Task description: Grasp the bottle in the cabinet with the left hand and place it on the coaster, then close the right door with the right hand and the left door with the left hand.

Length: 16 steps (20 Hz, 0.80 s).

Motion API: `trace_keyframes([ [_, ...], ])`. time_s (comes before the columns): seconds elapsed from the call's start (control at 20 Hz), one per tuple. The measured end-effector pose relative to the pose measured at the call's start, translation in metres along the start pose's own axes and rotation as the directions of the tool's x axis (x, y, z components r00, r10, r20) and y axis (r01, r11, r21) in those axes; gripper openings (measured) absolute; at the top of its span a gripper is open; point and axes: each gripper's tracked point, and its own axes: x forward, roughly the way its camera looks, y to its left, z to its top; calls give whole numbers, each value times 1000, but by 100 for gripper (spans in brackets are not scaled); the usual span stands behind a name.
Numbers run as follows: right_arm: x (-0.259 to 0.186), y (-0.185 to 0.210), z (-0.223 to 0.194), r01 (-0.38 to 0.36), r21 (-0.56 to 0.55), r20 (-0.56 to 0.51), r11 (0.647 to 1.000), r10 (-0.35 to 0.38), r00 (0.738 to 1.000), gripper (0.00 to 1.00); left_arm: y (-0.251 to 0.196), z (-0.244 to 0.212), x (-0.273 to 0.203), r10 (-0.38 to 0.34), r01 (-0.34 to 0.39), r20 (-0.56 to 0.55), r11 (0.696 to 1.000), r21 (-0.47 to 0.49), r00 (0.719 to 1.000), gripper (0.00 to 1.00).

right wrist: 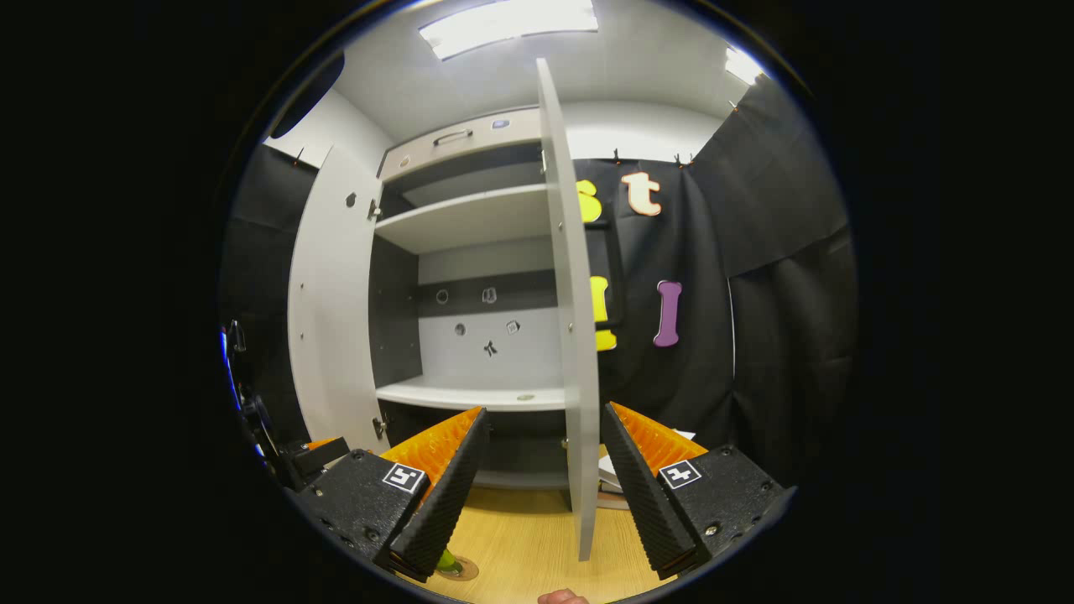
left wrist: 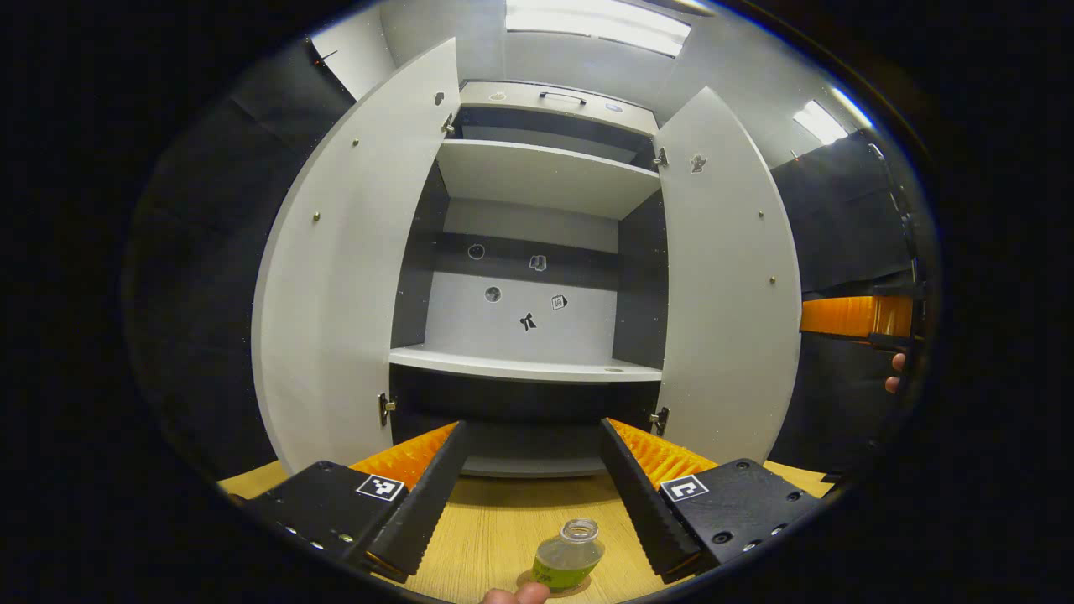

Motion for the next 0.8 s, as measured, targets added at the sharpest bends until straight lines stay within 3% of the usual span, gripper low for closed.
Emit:
trace_keyframes([
  [0.15, -4, -14, 7, 26, 6, 25, 1000, -26, 999, 83, 6, 8, -4, 16, -16, 16, 1000, -8, 1000, 95],
  [0.2, -5, -20, 11, 40, 4, 35, 999, -40, 999, 83, 8, 9, -6, 22, -21, 17, 1000, -5, 1000, 99],
  [0.3, -3, -35, 27, 77, -3, 67, 997, -77, 995, 83, 8, 9, -10, 25, -25, 4, 1000, 8, 1000, 95],
  [0.35, -2, -45, 40, 98, -8, 88, 995, -97, 991, 83, 5, 9, -12, 13, -13, -6, 1000, 10, 1000, 99],
  [0.4, 2, -53, 52, 113, -18, 106, 993, -111, 988, 83, 2, 8, -14, -4, 4, -15, 1000, 10, 1000, 95],
  [0.65, 33, -106, 103, 221, -53, 178, 974, -208, 962, 83, -5, 10, -21, -28, 28, -9, 999, 21, 1000, 95],
  [0.8, 55, -121, 111, 221, -11, 176, 975, -216, 961, 83, -6, 6, -22, -20, 20, -11, 1000, 23, 1000, 95],
])
